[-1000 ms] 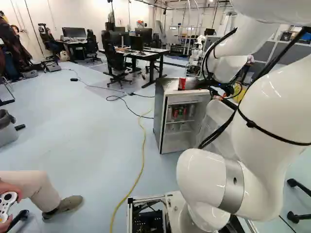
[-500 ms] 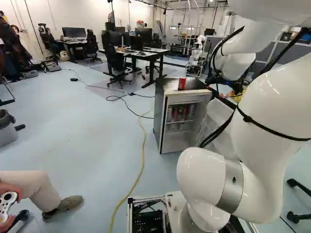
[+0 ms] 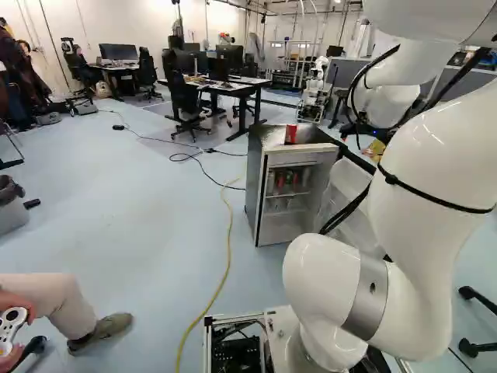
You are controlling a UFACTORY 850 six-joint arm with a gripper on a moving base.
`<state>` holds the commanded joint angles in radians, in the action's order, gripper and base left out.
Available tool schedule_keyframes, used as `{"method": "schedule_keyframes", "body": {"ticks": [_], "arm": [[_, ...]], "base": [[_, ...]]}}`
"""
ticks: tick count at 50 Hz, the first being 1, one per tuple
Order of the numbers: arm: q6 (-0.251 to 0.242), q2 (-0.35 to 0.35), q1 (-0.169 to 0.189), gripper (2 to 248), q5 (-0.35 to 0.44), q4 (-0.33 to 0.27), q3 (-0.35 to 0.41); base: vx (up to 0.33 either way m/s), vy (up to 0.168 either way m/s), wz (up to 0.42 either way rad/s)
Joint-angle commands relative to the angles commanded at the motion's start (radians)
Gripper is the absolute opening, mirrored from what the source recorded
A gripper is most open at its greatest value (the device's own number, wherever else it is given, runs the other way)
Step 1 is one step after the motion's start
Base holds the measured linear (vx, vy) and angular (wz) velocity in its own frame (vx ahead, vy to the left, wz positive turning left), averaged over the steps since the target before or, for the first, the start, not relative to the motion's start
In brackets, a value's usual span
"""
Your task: Grab a drink from the fridge
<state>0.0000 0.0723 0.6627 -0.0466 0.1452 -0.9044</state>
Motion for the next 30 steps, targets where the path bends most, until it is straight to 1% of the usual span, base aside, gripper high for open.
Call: {"method": "schedule_keyframes", "body": {"ticks": [30], "arm": [[0.0,0.065,0.09,247,-0.063,0.065,-0.069]], "base": [[0.0,0.0,0.0]]}}
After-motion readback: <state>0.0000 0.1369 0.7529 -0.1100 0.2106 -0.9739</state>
